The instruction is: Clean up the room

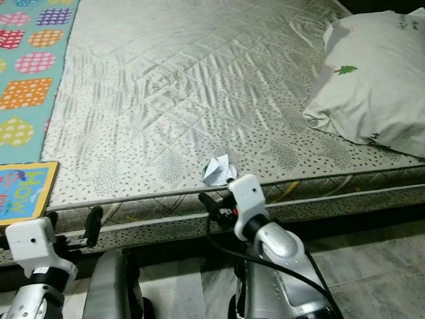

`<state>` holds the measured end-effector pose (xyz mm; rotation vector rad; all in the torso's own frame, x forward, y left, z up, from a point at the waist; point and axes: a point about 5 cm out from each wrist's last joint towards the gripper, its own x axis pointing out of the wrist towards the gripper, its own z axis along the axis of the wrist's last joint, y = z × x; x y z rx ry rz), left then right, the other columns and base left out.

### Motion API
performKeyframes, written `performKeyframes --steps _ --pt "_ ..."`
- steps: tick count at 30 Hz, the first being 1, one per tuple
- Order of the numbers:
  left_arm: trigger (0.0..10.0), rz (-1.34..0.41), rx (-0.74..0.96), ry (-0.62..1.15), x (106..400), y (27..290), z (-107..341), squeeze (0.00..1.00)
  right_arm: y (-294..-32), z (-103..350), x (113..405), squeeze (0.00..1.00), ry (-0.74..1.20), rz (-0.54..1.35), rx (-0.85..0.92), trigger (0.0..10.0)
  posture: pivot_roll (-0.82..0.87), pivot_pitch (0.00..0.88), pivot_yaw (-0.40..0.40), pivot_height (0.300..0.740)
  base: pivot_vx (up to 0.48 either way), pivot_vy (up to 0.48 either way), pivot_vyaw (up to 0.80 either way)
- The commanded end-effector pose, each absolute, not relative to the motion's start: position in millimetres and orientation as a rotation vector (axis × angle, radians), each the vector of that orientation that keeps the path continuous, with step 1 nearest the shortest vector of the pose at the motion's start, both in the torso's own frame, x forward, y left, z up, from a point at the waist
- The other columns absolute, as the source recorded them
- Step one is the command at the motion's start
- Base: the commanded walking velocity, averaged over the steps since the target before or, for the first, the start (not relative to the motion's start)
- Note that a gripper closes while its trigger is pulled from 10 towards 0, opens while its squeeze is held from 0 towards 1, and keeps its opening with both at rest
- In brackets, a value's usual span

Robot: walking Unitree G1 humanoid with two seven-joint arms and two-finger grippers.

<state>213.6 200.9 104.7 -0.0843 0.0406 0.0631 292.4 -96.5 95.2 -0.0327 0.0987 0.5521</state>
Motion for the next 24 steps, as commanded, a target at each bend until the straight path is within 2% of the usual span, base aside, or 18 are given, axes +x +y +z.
performKeyframes --steps 1,8,12,14,24 --pt "10.0 0.082 -0.06 0.046 208 207 108 0.0 -90 92 297 0.0 0.097 0.548 -0.04 10.0 0.11 0.173 -0.067 0.525 0.0 0.0 0.0" --pt "10.0 0.089 -0.032 0.053 200 210 111 0.0 -74 94 314 0.0 0.08 0.513 -0.028 10.0 0.16 0.192 -0.066 0.525 0.0 0.0 0.0" --pt "10.0 0.088 -0.03 0.055 198 209 111 0.0 -71 93 320 0.0 0.073 0.494 -0.037 10.0 0.17 0.197 -0.065 0.525 0.0 0.0 0.8" --pt "10.0 0.087 -0.027 0.058 198 208 111 0.0 -71 92 323 0.0 0.07 0.476 -0.033 10.0 0.17 0.201 -0.066 0.525 0.0 0.0 0.8" --pt "10.0 0.077 -0.016 0.063 200 208 112 0.0 -87 93 339 0.0 0.054 0.289 -0.09 10.0 0.18 0.214 -0.059 0.525 0.0 0.0 0.0"
